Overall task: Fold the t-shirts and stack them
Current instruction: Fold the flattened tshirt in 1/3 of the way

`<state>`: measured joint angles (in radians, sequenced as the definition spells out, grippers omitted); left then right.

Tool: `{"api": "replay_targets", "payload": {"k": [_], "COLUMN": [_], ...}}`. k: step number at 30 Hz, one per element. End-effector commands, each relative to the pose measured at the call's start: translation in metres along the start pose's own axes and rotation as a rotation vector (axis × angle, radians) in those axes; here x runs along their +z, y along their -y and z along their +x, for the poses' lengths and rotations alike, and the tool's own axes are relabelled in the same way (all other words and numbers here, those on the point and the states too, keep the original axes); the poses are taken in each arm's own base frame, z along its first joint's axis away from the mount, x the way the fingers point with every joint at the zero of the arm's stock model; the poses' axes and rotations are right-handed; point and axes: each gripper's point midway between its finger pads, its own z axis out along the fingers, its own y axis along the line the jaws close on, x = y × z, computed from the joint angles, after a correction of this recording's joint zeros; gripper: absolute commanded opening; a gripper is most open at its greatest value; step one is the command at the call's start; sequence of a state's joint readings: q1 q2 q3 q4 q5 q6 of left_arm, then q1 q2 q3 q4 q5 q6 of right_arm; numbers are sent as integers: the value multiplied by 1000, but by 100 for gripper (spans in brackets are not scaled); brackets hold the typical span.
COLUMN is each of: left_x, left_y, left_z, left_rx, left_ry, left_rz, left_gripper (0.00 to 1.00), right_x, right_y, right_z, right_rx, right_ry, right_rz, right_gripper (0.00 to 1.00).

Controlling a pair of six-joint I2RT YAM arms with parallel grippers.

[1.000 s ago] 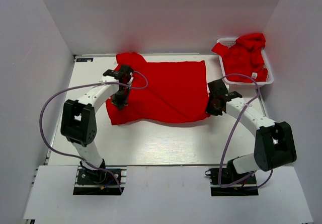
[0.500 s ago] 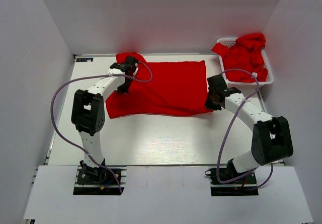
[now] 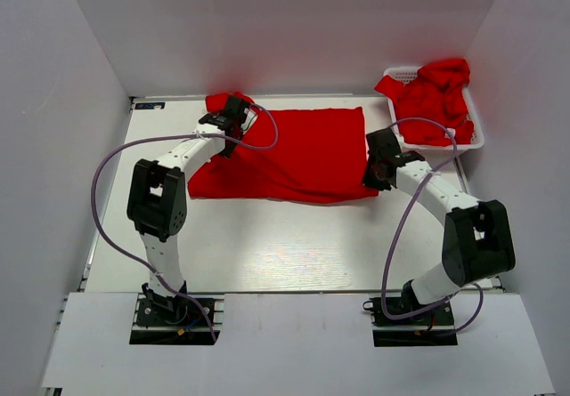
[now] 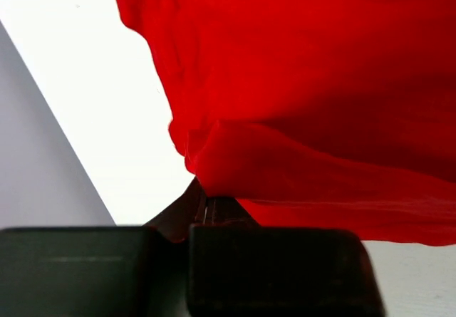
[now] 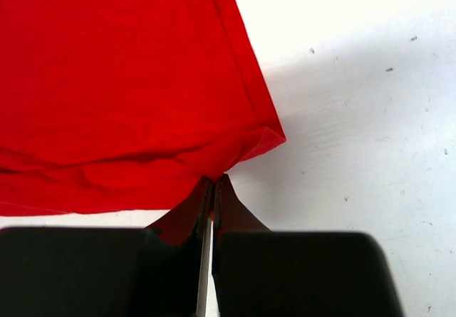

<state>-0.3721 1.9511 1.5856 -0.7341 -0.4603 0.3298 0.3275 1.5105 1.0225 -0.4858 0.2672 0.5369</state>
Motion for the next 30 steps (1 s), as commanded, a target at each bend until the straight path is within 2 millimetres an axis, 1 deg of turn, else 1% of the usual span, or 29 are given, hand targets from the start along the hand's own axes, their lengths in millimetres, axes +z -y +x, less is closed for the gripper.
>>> {"api": "replay_targets", "payload": {"k": [1,2,3,4,5,6,8,9,10,12,13,14,15,16,18,19,22,23,24,25,26,28,29,30], "left_x": [-13,-10,-13,-13,-10,-12,-9,-9,-11,-8,-6,-8,-4,-5,-3,-2,2,0,4,4,7,4,8,11], "left_y": [-20,-19,-19,-20,-19,-22,-25,-27,-30,-28,-27,-31,-28,-31,-30,-33,-35,-37,-34,-36,-35,-40,-38,-37], "left_z": [-21,-19,-26,-26,-27,-29,-28,-27,-29,-28,-30,-32,-31,-36,-34,-38,-40,-43,-42,-41,-44,-46,-47,-48], "left_rx": [14,18,27,26,26,21,19,19,3,8,7,2,7,-2,-7,-15,-19,-25,-19,-20,-34,-41,-43,-45], "left_ry": [74,61,82,79,79,82,71,68,72,63,64,68,59,74,63,69,66,74,66,62,69,68,71,74], "left_rz": [-76,-83,-86,-94,-94,-107,-135,-144,-156,-153,-153,-166,-163,-168,-177,-192,-212,-215,-212,-220,-222,-246,-247,-248], "left_gripper": [0,0,0,0,0,0,0,0,0,0,0,0,0,0,0,0,0,0,0,0,0,0,0,0], "right_x": [1,2,4,3,5,5,5,6,7,10,10,10,12,12,16,16,20,23,22,25,26,31,32,34], "right_y": [-6,-7,-7,-9,-11,-10,-11,-11,-12,-11,-11,-12,-12,-12,-14,-14,-14,-13,-14,-12,-14,-15,-14,-16], "right_z": [-32,-32,-33,-37,-36,-41,-44,-49,-50,-54,-56,-61,-59,-64,-62,-66,-68,-67,-71,-68,-71,-70,-76,-75], "right_rx": [6,6,8,6,6,14,18,26,24,28,34,35,33,38,34,39,46,45,48,44,46,43,48,44], "right_ry": [77,70,63,69,62,67,70,76,73,72,66,69,59,58,42,41,25,19,21,7,9,1,12,6], "right_rz": [-2,1,0,-5,-4,-1,-2,5,0,9,10,8,12,14,13,10,15,24,19,25,23,24,19,16], "right_gripper": [0,0,0,0,0,0,0,0,0,0,0,0,0,0,0,0,0,0,0,0,0,0,0,0]}}
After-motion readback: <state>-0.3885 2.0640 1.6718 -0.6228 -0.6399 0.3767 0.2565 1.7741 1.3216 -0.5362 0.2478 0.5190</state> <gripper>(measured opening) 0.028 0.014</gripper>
